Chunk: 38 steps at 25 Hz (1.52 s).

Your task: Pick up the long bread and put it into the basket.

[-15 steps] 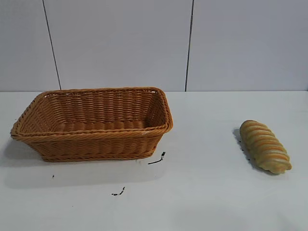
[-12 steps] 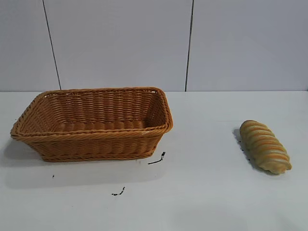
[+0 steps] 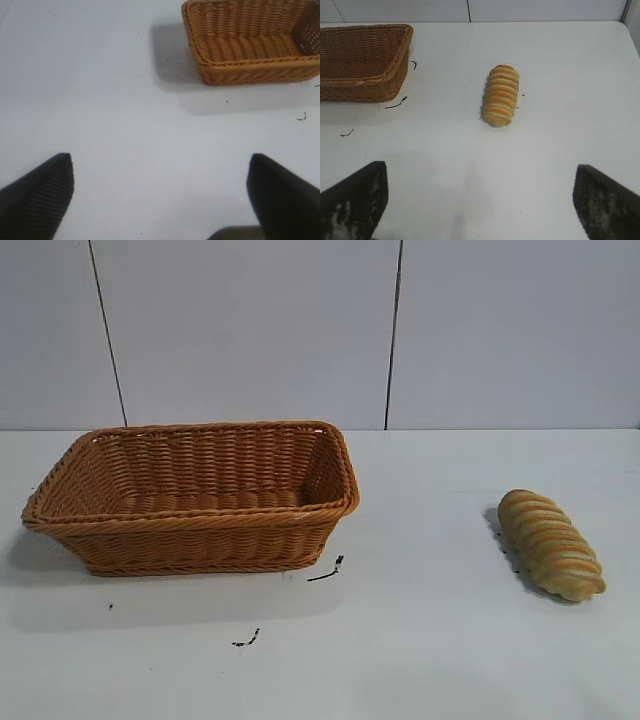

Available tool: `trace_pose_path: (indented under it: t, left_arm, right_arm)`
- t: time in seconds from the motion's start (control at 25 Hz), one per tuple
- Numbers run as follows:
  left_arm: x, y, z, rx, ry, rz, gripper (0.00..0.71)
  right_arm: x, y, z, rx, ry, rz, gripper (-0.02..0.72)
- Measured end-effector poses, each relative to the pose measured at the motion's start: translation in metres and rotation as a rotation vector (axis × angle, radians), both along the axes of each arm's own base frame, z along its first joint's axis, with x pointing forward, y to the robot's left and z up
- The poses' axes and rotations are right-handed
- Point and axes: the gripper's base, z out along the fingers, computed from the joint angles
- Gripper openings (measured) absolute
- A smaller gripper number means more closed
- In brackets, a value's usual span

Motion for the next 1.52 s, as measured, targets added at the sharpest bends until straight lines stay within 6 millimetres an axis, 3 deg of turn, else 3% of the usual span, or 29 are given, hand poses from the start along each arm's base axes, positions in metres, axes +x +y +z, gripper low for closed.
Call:
trace_pose_path:
  t: [0.4,0.76,1.12,1.52]
  left_arm:
    - [0.0,0.0,0.0,0.0,0.0,0.0,0.693]
    - [0.0,0.0,0.0,0.001,0.0,0.0,0.693]
    - [0.0,0.0,0.0,0.001,0.0,0.0,0.693]
    - [0.0,0.0,0.0,0.001,0.0,0.0,0.693]
  right_arm:
    - [0.097,0.004,0.007,0.001,0.41,-0.002,0.69]
    - [0.204,0.006,-0.023,-0.039,0.728,-0.004,0.69]
    - [0.301,0.008,-0.052,-0.079,0.768,0.012,0.69]
    - [0.372,0.008,-0.076,-0.1,0.737,0.009,0.69]
